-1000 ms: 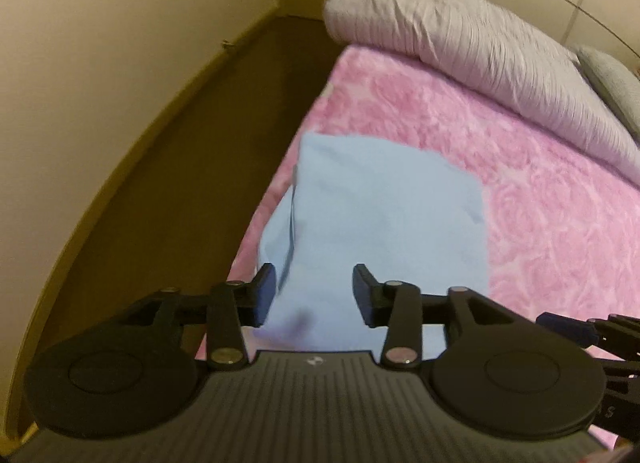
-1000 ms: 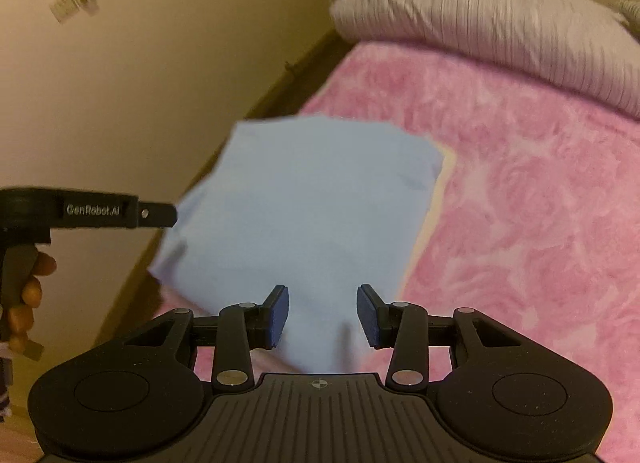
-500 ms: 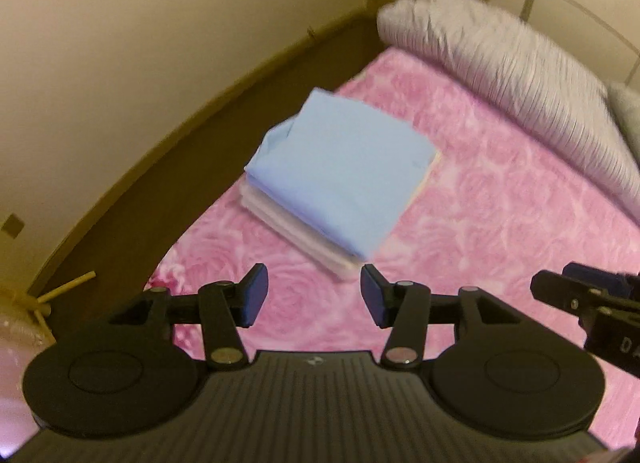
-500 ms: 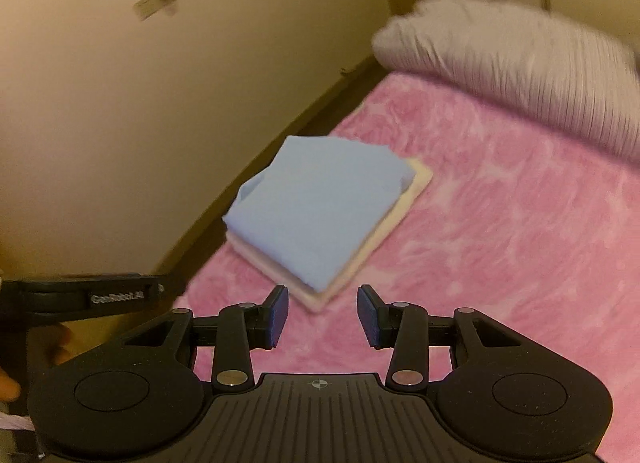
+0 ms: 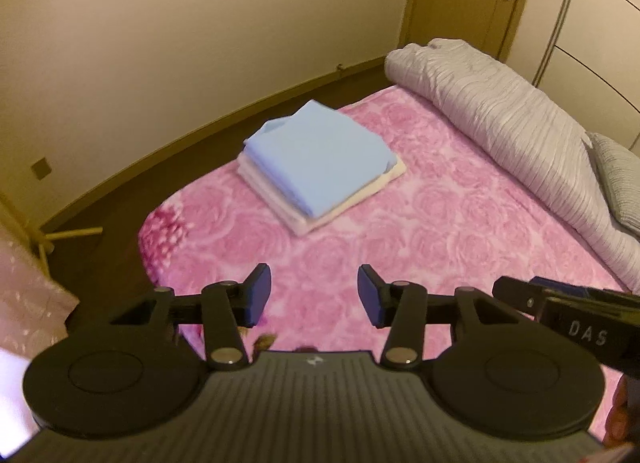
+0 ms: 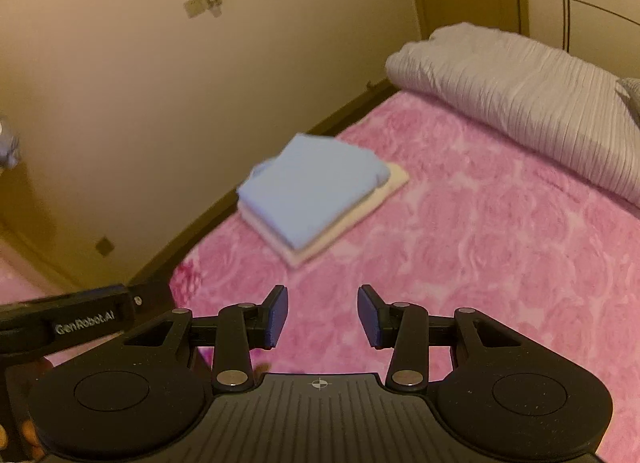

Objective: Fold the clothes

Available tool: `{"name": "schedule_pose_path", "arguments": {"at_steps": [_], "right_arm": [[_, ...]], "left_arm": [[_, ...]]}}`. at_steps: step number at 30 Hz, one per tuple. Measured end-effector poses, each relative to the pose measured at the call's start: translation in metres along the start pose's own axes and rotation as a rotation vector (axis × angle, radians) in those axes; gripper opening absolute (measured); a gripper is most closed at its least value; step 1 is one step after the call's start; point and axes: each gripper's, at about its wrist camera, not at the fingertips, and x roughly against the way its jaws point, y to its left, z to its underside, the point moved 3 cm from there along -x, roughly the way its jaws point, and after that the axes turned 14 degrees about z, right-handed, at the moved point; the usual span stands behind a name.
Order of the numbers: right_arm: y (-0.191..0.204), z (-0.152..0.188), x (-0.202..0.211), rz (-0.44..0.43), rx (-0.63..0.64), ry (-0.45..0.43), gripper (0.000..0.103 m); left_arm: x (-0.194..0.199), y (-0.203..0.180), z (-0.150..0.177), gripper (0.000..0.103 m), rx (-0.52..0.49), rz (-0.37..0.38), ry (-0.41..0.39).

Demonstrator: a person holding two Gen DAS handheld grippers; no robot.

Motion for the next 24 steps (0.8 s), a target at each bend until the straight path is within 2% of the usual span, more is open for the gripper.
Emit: {"name": "schedule_pose_path", "arguments": {"at_steps": [10,16,24], "right_arm": [[-0.020,0.018,0.010,-0.006,0.064,0.044,0.043],[-0.026,0.015,0.007,-0.006,0.088,0.054,0.043],[-0.017,0.012,-0.020,-0.004,0.149,0.138,0.043]], "left_arm": [[0.011,-0.018,0.031,0.044,0.051,-0.051,-0.003],[0.003,-0.024,0.028,0.044,0.050,-0.065,0.003],[-0.010,-0.021,0.023,0.044,0.071,-0.080,0.032]]}}
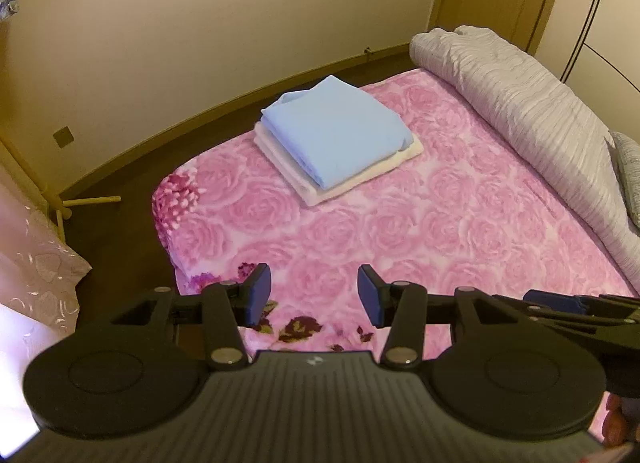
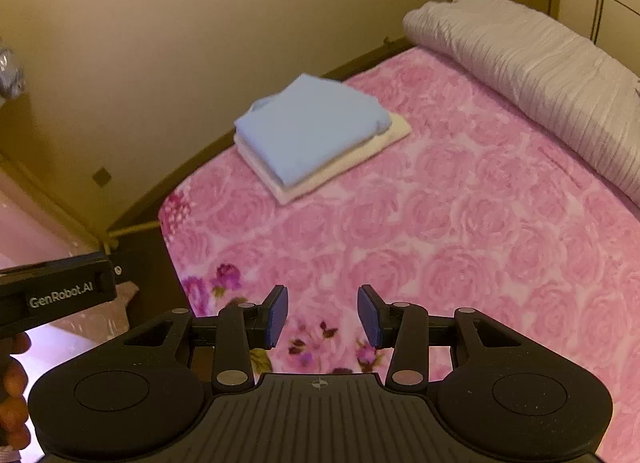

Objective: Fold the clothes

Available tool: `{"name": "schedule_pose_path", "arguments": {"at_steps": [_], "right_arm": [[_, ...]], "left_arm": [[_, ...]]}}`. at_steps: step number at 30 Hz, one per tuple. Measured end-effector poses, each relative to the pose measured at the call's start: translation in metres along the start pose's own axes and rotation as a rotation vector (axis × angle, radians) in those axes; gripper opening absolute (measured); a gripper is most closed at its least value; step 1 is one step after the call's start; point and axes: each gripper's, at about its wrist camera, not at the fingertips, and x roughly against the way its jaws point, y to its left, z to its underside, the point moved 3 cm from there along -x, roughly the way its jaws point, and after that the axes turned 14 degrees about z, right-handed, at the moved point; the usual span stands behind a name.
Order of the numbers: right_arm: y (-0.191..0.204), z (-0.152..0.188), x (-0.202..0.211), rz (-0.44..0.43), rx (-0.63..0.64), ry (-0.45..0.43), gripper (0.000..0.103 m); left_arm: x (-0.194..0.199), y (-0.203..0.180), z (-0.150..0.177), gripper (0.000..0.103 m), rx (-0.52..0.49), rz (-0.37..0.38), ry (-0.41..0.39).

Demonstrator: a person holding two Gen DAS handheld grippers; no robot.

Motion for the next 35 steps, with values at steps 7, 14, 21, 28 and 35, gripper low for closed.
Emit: {"name": "schedule_pose_path", "arguments": {"at_steps": [7,14,21,28,35], "right_arm": [[-0.001,-0.017,-0.021,0.001,0.022,0.035,0.043],[-0.007,-0.036,-0.039,0.008,0.023,0.057,0.043],[-0.007,-0.057,-0.052,0.007,0.027,0.059,0.043],[0.006,-0.074,-0.058,-0.012,0.048,0.046,0.043],[0.016,-0.078,-0.056,-0.017,0.057,0.031,0.043]], "left_arm": [[-0.015,0.004,-0.010,0.043,0.017,-0.019,0.009],[-0.030,-0.002,-0.024,0.043,-0.004,-0.006,0.019],[-0.044,-0.003,-0.039,0.043,-0.012,0.011,0.020],[-0.051,0.004,-0.053,0.043,0.000,0.007,0.018],[-0.047,0.011,-0.060,0.043,0.013,-0.003,-0.019]]}}
